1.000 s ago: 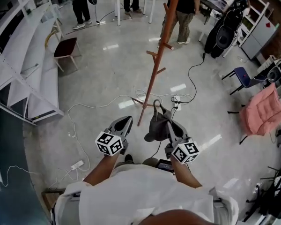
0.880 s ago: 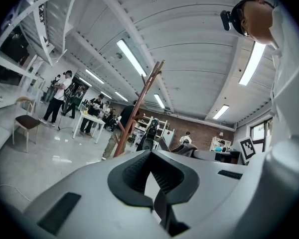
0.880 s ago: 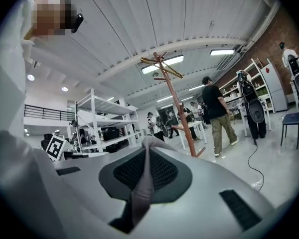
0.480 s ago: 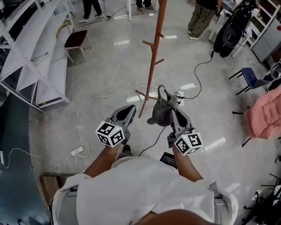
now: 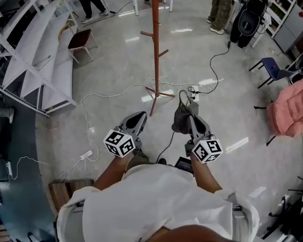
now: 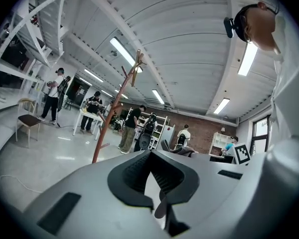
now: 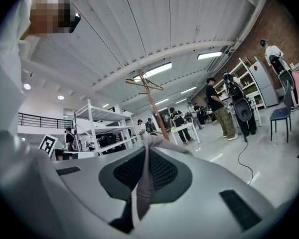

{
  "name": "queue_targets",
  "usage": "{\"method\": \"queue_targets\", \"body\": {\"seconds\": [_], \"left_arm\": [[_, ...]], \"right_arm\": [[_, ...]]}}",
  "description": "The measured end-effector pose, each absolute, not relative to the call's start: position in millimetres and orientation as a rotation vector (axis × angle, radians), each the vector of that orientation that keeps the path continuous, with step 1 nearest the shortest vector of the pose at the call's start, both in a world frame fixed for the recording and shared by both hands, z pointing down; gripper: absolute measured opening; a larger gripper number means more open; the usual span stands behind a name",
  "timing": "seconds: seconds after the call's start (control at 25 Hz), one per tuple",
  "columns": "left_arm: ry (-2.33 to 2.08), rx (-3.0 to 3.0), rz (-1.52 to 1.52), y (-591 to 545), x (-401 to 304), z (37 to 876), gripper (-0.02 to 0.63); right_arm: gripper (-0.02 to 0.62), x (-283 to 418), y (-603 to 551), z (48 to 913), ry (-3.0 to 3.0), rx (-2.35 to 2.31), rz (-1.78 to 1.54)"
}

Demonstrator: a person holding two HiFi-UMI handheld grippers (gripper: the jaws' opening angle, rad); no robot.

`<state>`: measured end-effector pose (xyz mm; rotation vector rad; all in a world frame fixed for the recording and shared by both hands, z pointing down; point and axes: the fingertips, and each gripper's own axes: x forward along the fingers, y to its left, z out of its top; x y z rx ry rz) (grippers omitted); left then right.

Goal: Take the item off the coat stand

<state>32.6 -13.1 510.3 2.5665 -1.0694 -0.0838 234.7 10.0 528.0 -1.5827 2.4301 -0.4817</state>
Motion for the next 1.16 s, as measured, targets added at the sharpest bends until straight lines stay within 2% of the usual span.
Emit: {"method": "queue_targets", "body": {"seconds": [0.52, 1.16], "left_arm": [[-1.043, 2.545, -0.033, -1.8, 63.3, 526.4, 0.012], [-0.949, 2.605, -0.069, -8.6, 92.4, 515.0, 0.012]], "right_arm": [[0.032, 224.0, 7.1, 531.9, 2.527, -1.422, -0.475], [0.032, 266.5, 19.9, 523.6, 2.462, -1.534, -0.44]]}}
